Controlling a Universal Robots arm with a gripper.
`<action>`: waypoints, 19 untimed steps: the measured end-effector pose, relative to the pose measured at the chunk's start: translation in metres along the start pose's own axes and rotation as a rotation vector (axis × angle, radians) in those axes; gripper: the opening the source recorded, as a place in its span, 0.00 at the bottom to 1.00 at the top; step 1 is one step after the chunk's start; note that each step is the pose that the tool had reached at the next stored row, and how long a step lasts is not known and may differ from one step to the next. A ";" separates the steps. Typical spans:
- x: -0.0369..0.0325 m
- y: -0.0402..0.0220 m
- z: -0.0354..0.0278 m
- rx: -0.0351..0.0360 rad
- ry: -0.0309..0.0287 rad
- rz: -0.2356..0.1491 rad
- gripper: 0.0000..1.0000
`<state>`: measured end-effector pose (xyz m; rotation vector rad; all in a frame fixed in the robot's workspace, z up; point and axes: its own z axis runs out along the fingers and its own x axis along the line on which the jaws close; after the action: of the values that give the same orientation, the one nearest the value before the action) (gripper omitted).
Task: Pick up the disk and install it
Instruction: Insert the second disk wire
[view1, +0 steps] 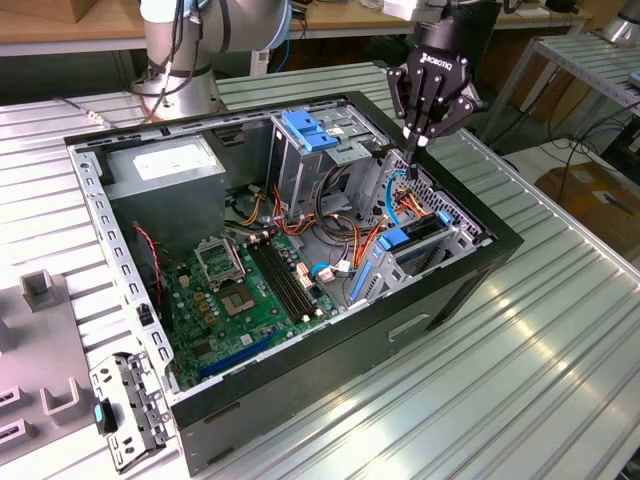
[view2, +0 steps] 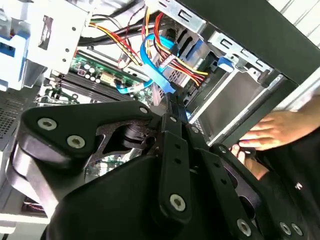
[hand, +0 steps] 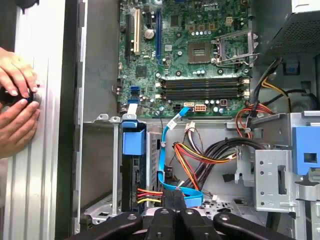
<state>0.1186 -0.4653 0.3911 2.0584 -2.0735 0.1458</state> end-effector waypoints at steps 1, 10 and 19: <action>-0.0054 -0.0013 0.0009 0.0001 0.0194 0.002 0.11; -0.0193 -0.0055 0.0055 -0.0067 0.0934 0.006 0.24; -0.0224 -0.0071 0.0191 -0.0068 0.1019 0.007 0.24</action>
<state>0.1241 -0.4477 0.3671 1.9967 -2.0179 0.2392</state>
